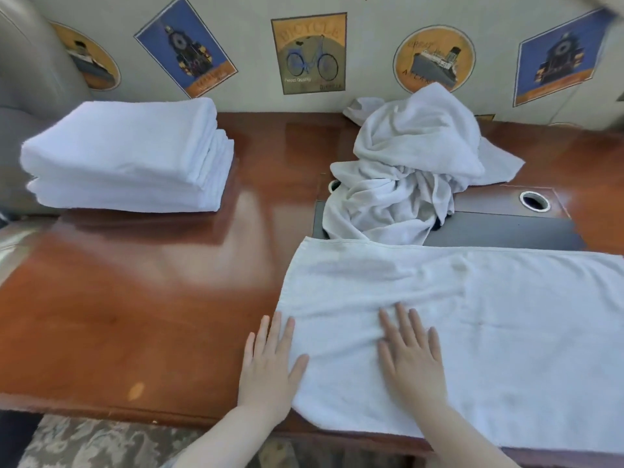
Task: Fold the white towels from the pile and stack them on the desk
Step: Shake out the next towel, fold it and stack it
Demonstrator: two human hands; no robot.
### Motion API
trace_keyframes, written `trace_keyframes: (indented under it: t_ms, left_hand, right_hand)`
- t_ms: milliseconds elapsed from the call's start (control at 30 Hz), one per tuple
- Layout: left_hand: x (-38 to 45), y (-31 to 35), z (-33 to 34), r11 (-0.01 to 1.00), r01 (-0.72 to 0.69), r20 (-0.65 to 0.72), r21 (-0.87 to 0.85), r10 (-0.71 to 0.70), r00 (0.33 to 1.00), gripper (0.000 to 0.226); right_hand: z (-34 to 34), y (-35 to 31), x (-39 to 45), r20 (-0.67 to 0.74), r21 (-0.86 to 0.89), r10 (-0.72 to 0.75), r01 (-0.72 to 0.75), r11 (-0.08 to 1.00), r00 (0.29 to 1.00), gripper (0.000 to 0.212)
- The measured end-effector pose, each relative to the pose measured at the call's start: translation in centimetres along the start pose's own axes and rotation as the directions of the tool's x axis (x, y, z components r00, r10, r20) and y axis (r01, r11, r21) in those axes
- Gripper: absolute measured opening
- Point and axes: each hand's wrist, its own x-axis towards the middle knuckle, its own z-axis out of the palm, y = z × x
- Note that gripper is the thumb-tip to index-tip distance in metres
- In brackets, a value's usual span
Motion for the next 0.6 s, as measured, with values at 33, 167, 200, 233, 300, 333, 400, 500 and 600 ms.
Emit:
trace_keyframes:
  t_ms: [33, 167, 200, 233, 300, 333, 400, 500, 600]
  left_hand:
    - [-0.2, -1.2, 0.0, 0.998, 0.028, 0.031, -0.055, -0.026, 0.999, 0.071]
    - [-1.2, -1.5, -2.0, 0.962, 0.093, -0.024, -0.258, -0.102, 0.995, 0.067]
    - [-1.2, -1.1, -2.5, 0.939, 0.097, -0.034, -0.329, -0.115, 0.993, 0.067]
    - [-1.0, -0.7, -2.8, 0.905, 0.116, -0.017, -0.409, -0.135, 0.991, 0.069]
    - [-0.4, -0.5, -3.2, 0.813, 0.204, 0.08, -0.545, -0.192, 0.978, 0.071]
    - [0.1, -0.6, -3.5, 0.787, 0.244, 0.144, -0.566, -0.197, 0.97, 0.066]
    - [0.2, -1.0, -4.3, 0.791, 0.26, 0.242, -0.553, -0.146, 0.959, 0.037]
    - [-0.2, -1.9, -5.3, 0.816, 0.19, 0.298, -0.545, -0.023, 0.954, 0.021]
    - [-1.0, -2.1, -5.9, 0.775, 0.093, 0.231, -0.625, 0.069, 0.97, 0.028]
  right_hand:
    - [-0.1, -0.7, -0.3, -0.011, -0.007, 0.061, -0.061, 0.998, 0.998, 0.057]
    - [-1.2, -4.2, -3.6, -0.141, 0.035, 0.022, -0.017, 0.999, 0.99, 0.048]
    - [-1.3, -5.9, -5.1, -0.183, 0.101, -0.085, 0.105, 0.989, 0.979, 0.041]
    - [-0.8, -7.5, -6.4, -0.187, 0.137, -0.22, 0.247, 0.959, 0.958, 0.036]
    - [0.5, -10.5, -8.8, -0.084, 0.158, -0.391, 0.399, 0.903, 0.917, 0.04]
    - [1.2, -11.4, -9.5, -0.027, 0.196, -0.406, 0.403, 0.894, 0.913, 0.044]
    - [2.4, -12.1, -10.3, 0.019, 0.297, -0.354, 0.333, 0.895, 0.935, 0.042]
    - [2.2, -12.3, -10.3, -0.023, 0.337, -0.157, 0.156, 0.929, 0.987, 0.028]
    - [1.1, -13.1, -10.1, -0.101, 0.316, -0.072, 0.1, 0.943, 0.992, 0.032]
